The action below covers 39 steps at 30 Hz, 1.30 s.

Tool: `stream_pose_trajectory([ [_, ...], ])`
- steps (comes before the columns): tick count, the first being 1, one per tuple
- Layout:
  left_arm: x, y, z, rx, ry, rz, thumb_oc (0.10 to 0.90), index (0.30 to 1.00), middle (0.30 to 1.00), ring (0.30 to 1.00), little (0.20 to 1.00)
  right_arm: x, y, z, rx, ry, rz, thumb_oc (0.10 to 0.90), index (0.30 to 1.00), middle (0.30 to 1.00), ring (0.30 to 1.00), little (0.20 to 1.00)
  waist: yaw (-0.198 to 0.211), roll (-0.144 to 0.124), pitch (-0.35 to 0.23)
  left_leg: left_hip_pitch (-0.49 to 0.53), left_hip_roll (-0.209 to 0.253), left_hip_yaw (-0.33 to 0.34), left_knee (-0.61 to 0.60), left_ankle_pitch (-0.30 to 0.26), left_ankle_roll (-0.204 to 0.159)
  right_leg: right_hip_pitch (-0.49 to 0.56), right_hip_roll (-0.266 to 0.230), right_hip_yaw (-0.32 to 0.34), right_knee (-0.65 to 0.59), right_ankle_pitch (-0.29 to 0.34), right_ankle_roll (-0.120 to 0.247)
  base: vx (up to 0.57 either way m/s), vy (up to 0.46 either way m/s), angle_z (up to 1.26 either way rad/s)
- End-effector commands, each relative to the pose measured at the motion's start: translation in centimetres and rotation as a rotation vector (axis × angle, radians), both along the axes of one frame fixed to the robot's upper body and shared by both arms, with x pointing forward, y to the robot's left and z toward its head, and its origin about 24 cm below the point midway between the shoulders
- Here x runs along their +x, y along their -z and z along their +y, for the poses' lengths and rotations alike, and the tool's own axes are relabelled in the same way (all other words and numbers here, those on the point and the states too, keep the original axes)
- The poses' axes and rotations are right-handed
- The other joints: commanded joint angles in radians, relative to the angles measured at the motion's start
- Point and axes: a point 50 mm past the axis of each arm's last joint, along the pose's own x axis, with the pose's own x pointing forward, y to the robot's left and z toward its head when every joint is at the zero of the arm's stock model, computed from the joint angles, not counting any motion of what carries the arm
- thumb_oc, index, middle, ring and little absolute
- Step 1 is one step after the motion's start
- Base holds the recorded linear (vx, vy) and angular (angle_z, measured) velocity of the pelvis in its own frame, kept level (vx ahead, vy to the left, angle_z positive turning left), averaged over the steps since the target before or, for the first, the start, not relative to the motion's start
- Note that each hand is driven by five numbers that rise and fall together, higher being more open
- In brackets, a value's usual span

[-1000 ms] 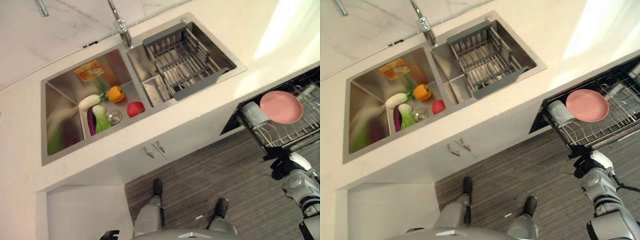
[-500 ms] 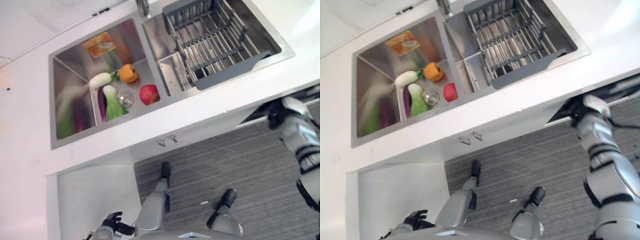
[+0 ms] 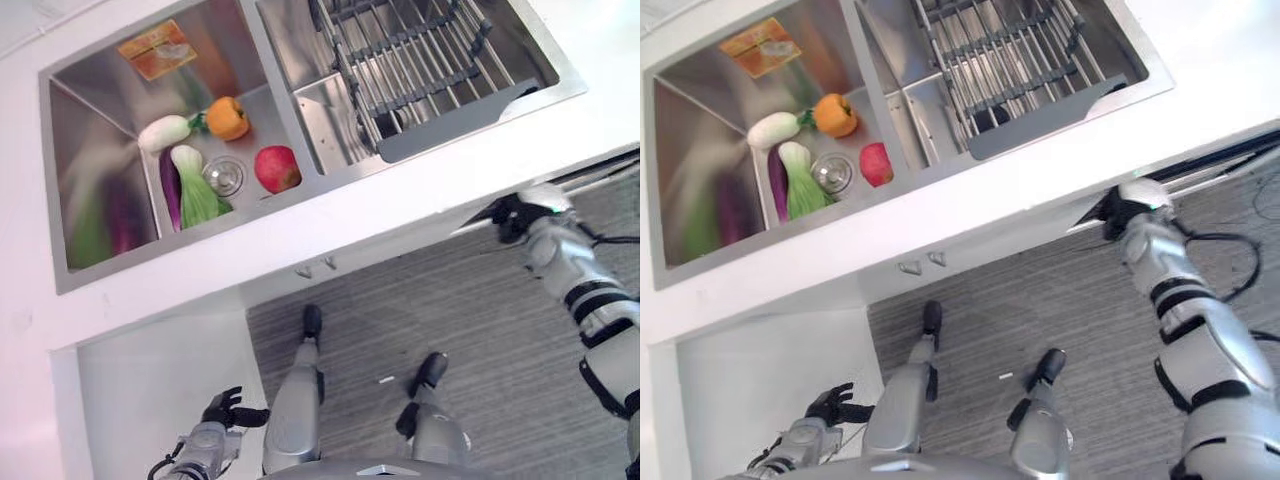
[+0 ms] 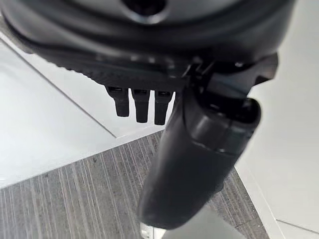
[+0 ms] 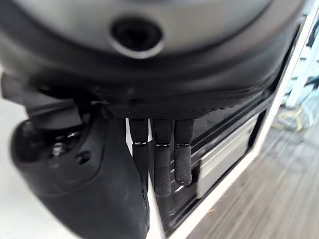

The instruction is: Place the dishes in the dishwasher.

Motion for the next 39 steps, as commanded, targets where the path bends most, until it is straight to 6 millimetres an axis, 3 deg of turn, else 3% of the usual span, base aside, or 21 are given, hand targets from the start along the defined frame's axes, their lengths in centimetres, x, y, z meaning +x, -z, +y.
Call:
stream_pose_trajectory([
  [1,-3.2,0.4,2.1,0.025,-0.006,0.105,0.800,0.900,0.900,0.900,0.900,-1.1,5.8,7.8,0.293,-0.155,0.123,0.800,0.900,0.900,0.900,0.900,0.041,-0.076,-0.116,0.039,-0.007,0.055,0.032,-0.142,-0.030,0.027,-0.108,0.075,0.096,-0.169,0.040,0.17,-0.083,0.12],
  [2,-3.4,0.5,2.0,0.013,-0.011,0.106,0.800,0.900,0.900,0.900,0.900,-4.0,9.6,7.2,0.321,-0.089,0.247,0.800,0.900,0.900,0.900,0.900,0.038,-0.079,-0.130,0.060,-0.003,0.056,0.034,-0.152,-0.028,0.051,-0.106,0.066,0.099,-0.178,0.040,0.21,-0.109,0.14],
  [3,-4.2,0.9,1.6,-0.032,-0.054,0.131,0.800,0.900,0.900,0.900,0.900,-11.4,16.3,6.2,0.413,0.099,0.487,0.800,0.900,0.900,0.900,0.900,0.010,-0.084,-0.154,0.109,0.002,0.059,0.048,-0.176,-0.025,0.103,-0.096,0.055,0.108,-0.200,0.039,0.15,-0.083,0.09],
  [4,-4.2,0.9,1.6,-0.032,-0.053,0.132,0.800,0.900,0.900,0.900,0.900,-11.4,16.3,6.2,0.414,0.099,0.487,0.800,0.900,0.900,0.900,0.900,0.010,-0.084,-0.153,0.110,0.002,0.059,0.048,-0.176,-0.025,0.105,-0.096,0.055,0.108,-0.200,0.039,0.15,-0.059,0.18],
  [5,-4.8,1.1,1.3,-0.059,-0.094,0.150,0.800,0.900,0.900,0.900,0.900,-14.2,18.0,5.7,0.460,0.186,0.554,0.800,0.900,0.900,0.900,0.900,-0.008,-0.088,-0.166,0.125,0.007,0.062,0.062,-0.190,-0.022,0.122,-0.092,0.057,0.108,-0.206,0.038,0.12,-0.009,0.16],
  [6,-5.9,1.4,1.0,-0.095,-0.137,0.191,0.800,0.900,0.900,0.900,0.900,-17.3,19.4,4.8,0.513,0.304,0.607,0.800,0.900,0.900,0.900,0.900,-0.032,-0.090,-0.177,0.147,0.015,0.073,0.076,-0.206,-0.023,0.143,-0.086,0.064,0.104,-0.213,0.039,0.23,-0.001,0.12],
  [7,-7.4,1.9,0.1,-0.178,-0.201,0.240,0.800,0.900,0.900,0.900,0.900,-22.8,21.3,3.3,0.654,0.598,0.655,0.800,0.900,0.900,0.900,0.900,-0.087,-0.091,-0.186,0.173,0.037,0.102,0.150,-0.248,-0.023,0.171,-0.077,0.089,0.108,-0.228,0.035,0.18,0.004,-0.08],
  [8,-7.4,1.9,0.1,-0.178,-0.200,0.240,0.800,0.900,0.900,0.900,0.900,-22.8,21.3,3.3,0.654,0.598,0.655,0.800,0.900,0.900,0.900,0.900,-0.087,-0.091,-0.188,0.170,0.036,0.102,0.150,-0.248,-0.023,0.169,-0.077,0.088,0.107,-0.227,0.036,0.14,0.032,-0.37],
  [9,-8.4,2.3,-0.9,-0.245,-0.286,0.262,0.800,0.900,0.900,0.900,0.900,-26.3,21.9,2.0,0.874,0.969,0.540,0.800,0.900,0.900,0.900,0.900,-0.119,-0.094,-0.169,0.155,0.049,0.123,0.297,-0.276,-0.024,0.194,-0.082,0.115,0.118,-0.234,0.026,0.03,0.027,-0.48],
  [11,-8.4,2.3,-0.9,-0.245,-0.285,0.262,0.800,0.900,0.900,0.900,0.900,-26.3,21.8,1.9,0.874,0.969,0.539,0.800,0.900,0.900,0.900,0.900,-0.120,-0.094,-0.172,0.151,0.049,0.122,0.298,-0.275,-0.023,0.192,-0.082,0.114,0.117,-0.233,0.026,0.00,0.028,-0.58],
  [12,-8.4,2.3,-1.1,-0.271,-0.377,0.236,0.800,0.900,0.900,0.900,0.900,-30.8,22.3,1.1,0.919,1.201,0.563,0.800,0.900,0.900,0.900,0.900,-0.153,-0.106,-0.154,0.058,0.095,0.211,0.500,-0.235,-0.040,0.240,-0.101,0.095,0.102,-0.238,0.024,-0.03,0.070,-0.37],
  [14,-8.2,2.3,-1.0,-0.278,-0.398,0.216,0.800,0.900,0.900,0.900,0.900,-32.5,22.4,0.9,0.863,1.212,0.644,0.800,0.900,0.900,0.900,0.900,-0.156,-0.103,-0.149,0.043,0.117,0.277,0.542,-0.229,-0.032,0.249,-0.103,0.097,0.111,-0.249,0.019,0.05,0.155,0.16],
  [15,-9.6,2.5,-1.5,-0.301,-0.371,0.254,0.800,0.900,0.900,0.900,0.900,-34.5,22.0,-0.2,0.679,1.113,0.835,0.800,0.900,0.900,0.900,0.900,-0.148,-0.088,-0.180,0.099,0.089,0.308,0.506,-0.352,0.035,0.238,-0.139,0.117,0.246,-0.281,0.025,0.13,0.197,0.07],
  [21,-9.6,2.5,-1.5,-0.301,-0.371,0.254,0.800,0.900,0.900,0.900,0.900,-34.6,22.0,-0.2,0.679,1.113,0.835,0.800,0.900,0.900,0.900,0.900,-0.147,-0.088,-0.180,0.099,0.088,0.308,0.506,-0.352,0.035,0.237,-0.140,0.117,0.246,-0.281,0.025,0.08,0.103,-0.09],
  [22,-8.4,2.3,-1.2,-0.289,-0.252,0.272,0.800,0.900,0.900,0.900,0.900,-31.5,21.9,-0.3,0.823,1.150,0.685,0.800,0.900,0.900,0.900,0.900,-0.232,-0.038,-0.181,0.247,-0.085,0.156,0.306,-0.392,0.148,-0.053,-0.081,0.410,0.695,-0.150,0.013,0.46,0.263,0.10],
  [23,-7.1,2.2,-1.3,-0.278,-0.160,0.260,0.800,0.900,0.900,0.900,0.900,-29.6,21.9,0.3,0.789,1.026,0.699,0.800,0.900,0.900,0.900,0.900,-0.236,-0.040,-0.201,0.254,-0.100,0.101,0.270,-0.383,0.133,-0.041,-0.057,0.449,0.481,-0.185,0.015,0.46,0.263,0.10],
  [25,-6.8,2.2,-1.5,-0.240,-0.058,0.275,0.800,0.900,0.900,0.900,0.900,-29.2,21.9,0.2,0.729,0.979,0.726,0.800,0.900,0.900,0.900,0.900,-0.252,-0.044,-0.201,0.271,-0.104,0.077,0.259,-0.383,0.123,-0.044,-0.041,0.478,0.373,-0.168,0.023,0.18,-0.231,2.74],
  [26,-4.0,1.6,-1.1,-0.204,0.022,0.201,0.800,0.900,0.900,0.900,0.900,-27.4,21.9,1.1,0.764,0.912,0.692,0.800,0.900,0.900,0.900,0.900,-0.245,-0.064,-0.205,0.294,-0.099,0.054,0.259,-0.393,0.103,-0.019,-0.037,0.511,0.308,-0.145,0.058,0.18,-0.300,4.39],
  [30,-2.5,1.2,-1.1,-0.168,0.057,0.155,0.800,0.900,0.900,0.900,0.900,-27.1,22.0,1.5,0.806,0.943,0.671,0.800,0.900,0.900,0.900,0.900,-0.219,-0.081,-0.231,0.290,-0.085,0.026,0.238,-0.379,0.088,0.029,-0.037,0.453,0.257,-0.180,0.052,0.06,-0.234,2.12],
  [31,-1.7,1.2,-2.2,-0.178,0.123,0.137,0.800,0.900,0.900,0.900,0.900,-28.2,22.3,1.9,0.764,0.897,0.755,0.800,0.900,0.900,0.900,0.900,-0.170,-0.085,-0.276,0.299,-0.033,-0.028,0.170,-0.322,0.050,0.129,0.006,0.366,0.149,-0.200,0.026,0.06,-0.325,0.90],
  [39,-3.6,1.9,-3.4,-0.193,0.159,0.221,0.800,0.900,0.900,0.900,0.900,-28.6,22.5,2.3,0.714,0.838,0.801,0.800,0.900,0.900,0.900,0.900,-0.150,-0.065,-0.300,0.315,0.024,-0.063,0.044,-0.232,-0.014,0.215,0.069,0.276,0.053,-0.223,-0.009,0.00,-0.146,0.16],
])
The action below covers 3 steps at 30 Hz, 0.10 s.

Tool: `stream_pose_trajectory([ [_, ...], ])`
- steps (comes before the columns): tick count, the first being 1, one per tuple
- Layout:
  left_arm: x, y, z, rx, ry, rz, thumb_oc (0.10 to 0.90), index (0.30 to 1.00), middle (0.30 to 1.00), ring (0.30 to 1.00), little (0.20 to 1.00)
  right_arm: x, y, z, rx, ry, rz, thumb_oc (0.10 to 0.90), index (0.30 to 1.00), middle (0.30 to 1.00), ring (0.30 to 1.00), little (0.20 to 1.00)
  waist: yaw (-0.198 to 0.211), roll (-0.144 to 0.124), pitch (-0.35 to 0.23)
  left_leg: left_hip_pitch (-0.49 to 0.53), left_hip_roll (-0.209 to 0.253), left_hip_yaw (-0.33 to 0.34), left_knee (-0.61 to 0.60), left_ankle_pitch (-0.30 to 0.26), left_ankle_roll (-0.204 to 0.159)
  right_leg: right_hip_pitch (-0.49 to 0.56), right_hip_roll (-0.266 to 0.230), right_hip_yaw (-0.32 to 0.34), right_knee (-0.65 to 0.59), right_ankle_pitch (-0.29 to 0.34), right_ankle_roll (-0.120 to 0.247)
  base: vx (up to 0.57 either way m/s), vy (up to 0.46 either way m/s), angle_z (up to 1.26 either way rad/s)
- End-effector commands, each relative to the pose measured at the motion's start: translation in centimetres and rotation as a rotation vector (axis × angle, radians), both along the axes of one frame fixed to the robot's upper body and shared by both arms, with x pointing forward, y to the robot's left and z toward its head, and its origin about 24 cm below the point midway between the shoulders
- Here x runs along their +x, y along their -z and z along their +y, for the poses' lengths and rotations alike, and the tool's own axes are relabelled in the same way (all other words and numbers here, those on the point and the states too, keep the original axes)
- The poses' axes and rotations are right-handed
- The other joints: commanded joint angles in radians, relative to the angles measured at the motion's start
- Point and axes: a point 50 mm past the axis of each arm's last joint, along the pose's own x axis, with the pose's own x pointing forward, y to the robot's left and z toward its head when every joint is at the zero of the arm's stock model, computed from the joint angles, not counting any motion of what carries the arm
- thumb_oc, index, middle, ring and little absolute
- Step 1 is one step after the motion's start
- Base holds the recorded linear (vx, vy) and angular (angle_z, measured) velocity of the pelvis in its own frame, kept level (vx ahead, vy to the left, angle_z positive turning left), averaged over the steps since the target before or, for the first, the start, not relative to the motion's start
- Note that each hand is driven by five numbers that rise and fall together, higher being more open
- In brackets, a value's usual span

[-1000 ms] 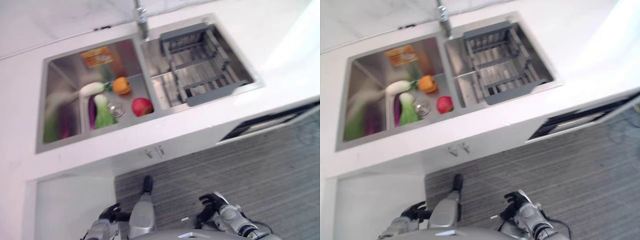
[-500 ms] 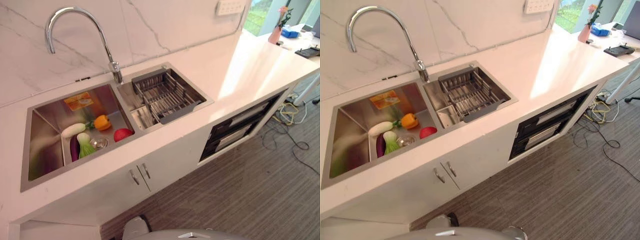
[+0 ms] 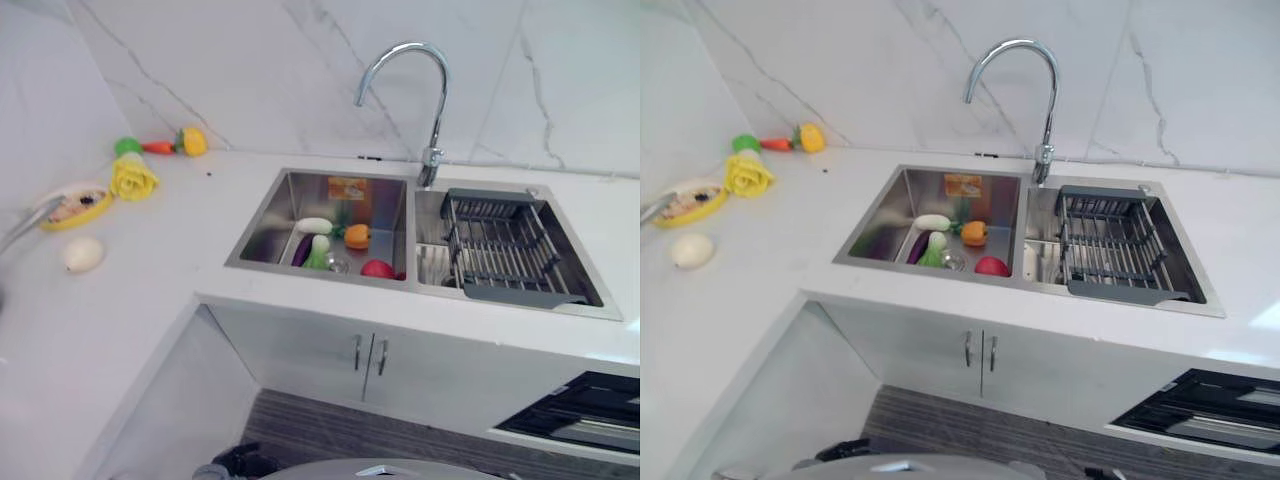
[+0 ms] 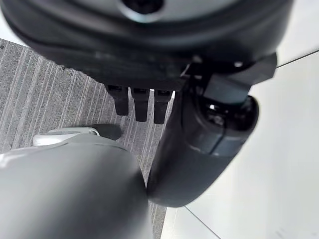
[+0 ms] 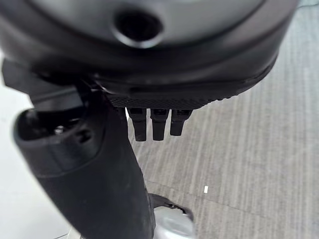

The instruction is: Place the dishes in the dishwasher.

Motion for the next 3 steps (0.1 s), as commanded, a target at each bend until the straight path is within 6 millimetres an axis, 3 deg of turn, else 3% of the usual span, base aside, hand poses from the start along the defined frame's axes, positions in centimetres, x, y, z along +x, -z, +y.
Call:
stream_pose_trajectory([
  [1,1.78,-0.18,-0.18,0.016,0.106,0.000,0.800,0.900,0.900,0.900,0.900,1.42,0.10,0.92,0.019,-0.017,-0.041,0.800,0.900,0.900,0.900,0.900,-0.015,-0.026,0.052,-0.044,0.031,-0.074,-0.100,0.088,-0.043,0.114,-0.041,-0.025,-0.146,-0.053,0.072,0.01,-0.024,0.26],
  [3,1.47,-0.11,-0.23,0.015,0.105,0.009,0.800,0.900,0.900,0.900,0.900,1.37,0.12,0.96,0.019,-0.023,-0.039,0.800,0.900,0.900,0.900,0.900,-0.015,-0.023,0.051,-0.041,0.031,-0.073,-0.105,0.091,-0.044,0.119,-0.039,-0.028,-0.150,-0.054,0.071,0.01,-0.017,0.18],
])
